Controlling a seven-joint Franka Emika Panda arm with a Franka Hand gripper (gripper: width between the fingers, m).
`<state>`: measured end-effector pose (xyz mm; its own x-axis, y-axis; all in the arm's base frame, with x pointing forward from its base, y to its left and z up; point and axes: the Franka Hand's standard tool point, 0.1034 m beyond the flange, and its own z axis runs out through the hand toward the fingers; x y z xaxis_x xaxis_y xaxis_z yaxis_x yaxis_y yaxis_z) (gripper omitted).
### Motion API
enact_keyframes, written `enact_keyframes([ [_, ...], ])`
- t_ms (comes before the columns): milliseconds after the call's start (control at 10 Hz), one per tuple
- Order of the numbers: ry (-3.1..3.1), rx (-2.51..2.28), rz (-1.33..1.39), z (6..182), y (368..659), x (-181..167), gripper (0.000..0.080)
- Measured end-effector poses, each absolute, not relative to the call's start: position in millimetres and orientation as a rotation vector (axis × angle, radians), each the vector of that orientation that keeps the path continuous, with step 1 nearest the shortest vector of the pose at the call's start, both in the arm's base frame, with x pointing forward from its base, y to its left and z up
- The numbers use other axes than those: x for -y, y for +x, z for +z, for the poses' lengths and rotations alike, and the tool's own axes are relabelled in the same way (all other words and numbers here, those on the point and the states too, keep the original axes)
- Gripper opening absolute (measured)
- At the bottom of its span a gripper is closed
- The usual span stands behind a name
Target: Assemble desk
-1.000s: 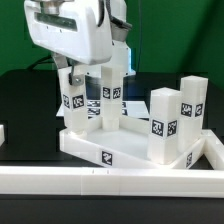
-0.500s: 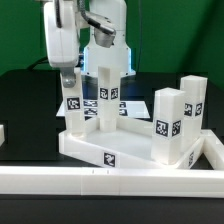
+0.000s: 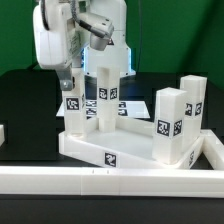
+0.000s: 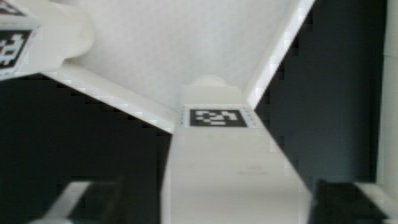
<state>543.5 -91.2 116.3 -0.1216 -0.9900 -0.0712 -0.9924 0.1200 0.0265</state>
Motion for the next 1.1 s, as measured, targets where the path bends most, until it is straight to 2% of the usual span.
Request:
enact_keyframes([
  [100, -2.088, -2.296, 0.105, 116.8, 544.8, 93.4, 0.0609],
  [400, -2.394, -1.971, 0.125, 116.7, 544.2, 89.6, 0.0646],
  [1100, -2.858, -1.150, 0.116, 117.0, 543.9, 88.0, 0.0649],
])
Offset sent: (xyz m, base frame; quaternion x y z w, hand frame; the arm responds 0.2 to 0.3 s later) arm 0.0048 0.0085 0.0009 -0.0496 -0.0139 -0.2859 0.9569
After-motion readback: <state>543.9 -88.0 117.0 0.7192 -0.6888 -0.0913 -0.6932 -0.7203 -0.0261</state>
